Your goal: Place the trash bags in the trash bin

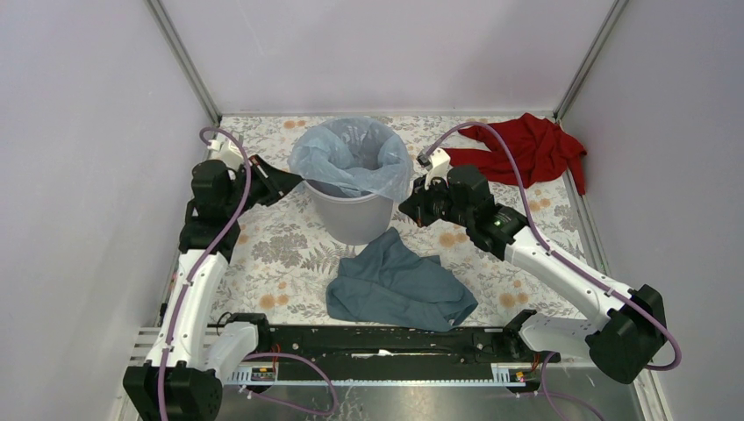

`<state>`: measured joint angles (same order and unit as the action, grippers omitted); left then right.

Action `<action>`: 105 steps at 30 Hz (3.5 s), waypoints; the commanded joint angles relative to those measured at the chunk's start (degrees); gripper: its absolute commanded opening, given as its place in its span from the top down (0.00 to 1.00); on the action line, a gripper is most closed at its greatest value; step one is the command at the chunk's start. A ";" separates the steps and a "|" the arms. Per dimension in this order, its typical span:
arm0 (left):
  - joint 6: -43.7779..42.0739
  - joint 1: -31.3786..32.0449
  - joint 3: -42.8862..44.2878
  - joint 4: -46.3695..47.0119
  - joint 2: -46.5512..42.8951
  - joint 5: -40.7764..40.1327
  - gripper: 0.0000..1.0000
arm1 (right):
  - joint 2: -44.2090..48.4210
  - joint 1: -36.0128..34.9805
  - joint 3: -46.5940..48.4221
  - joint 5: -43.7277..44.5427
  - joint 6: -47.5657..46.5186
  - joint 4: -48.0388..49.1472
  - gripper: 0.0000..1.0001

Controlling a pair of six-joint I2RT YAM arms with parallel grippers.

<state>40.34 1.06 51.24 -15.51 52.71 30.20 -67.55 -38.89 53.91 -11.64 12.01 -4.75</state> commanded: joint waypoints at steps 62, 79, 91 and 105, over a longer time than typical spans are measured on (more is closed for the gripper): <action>0.41 0.13 -2.64 -0.74 -3.60 -2.57 0.78 | 0.26 -0.22 -2.05 -1.55 2.01 3.57 1.00; -1.05 0.08 -4.57 -3.14 -6.41 -0.53 0.45 | -1.34 -0.22 -0.52 -0.80 1.79 4.11 1.00; -0.14 0.08 -5.49 0.17 -3.78 0.51 0.60 | -1.00 -0.22 -1.28 -0.75 1.62 4.04 1.00; 1.89 0.29 -15.81 7.42 4.44 0.74 1.00 | -7.85 -0.22 -6.60 -1.27 5.53 12.73 1.00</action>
<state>40.99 1.41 37.01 -14.50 56.23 29.04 -73.63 -39.05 48.03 -12.93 15.44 3.90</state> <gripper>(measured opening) 0.012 0.011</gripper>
